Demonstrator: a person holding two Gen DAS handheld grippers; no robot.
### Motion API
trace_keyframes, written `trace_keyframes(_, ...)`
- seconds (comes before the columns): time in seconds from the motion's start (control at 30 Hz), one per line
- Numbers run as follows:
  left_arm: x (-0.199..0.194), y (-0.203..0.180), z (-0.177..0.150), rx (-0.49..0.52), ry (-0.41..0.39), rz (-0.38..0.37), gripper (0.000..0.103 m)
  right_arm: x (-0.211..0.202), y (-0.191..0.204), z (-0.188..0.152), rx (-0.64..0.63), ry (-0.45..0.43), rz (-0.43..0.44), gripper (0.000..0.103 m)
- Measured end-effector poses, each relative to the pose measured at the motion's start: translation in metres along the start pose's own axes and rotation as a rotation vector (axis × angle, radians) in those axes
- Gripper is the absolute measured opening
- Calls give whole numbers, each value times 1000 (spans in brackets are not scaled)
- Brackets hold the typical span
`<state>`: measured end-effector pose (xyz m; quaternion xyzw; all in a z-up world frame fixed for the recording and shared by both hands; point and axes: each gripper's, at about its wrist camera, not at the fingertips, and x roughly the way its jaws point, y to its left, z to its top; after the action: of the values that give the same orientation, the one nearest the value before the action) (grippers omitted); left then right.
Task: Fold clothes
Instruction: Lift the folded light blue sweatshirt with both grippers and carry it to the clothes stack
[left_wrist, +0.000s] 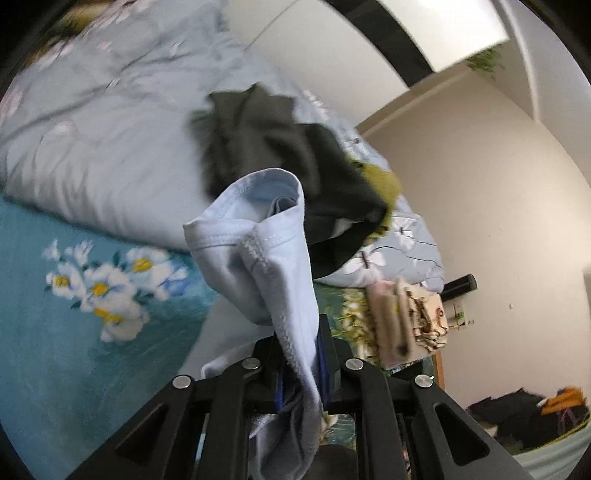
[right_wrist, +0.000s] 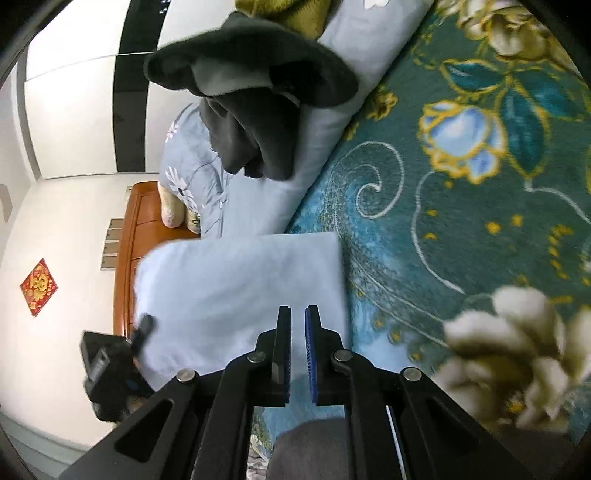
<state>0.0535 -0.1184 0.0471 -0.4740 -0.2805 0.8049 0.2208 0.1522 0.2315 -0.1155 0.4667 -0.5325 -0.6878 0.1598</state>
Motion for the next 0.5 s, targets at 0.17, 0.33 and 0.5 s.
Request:
trace_keyframes(0.17,-9,-58,2,41,-17,-46,13,-18,-7,-13,-10,-15,53,10)
trace_keyframes(0.33,-37,-116,13,-7,-43,-226,13,-54,-15,-13,10,-111,235,72)
trace_keyframes(0.5,-50,-181,22,40,-16,-318,13,-92,-44,-2,113,-243,499,85)
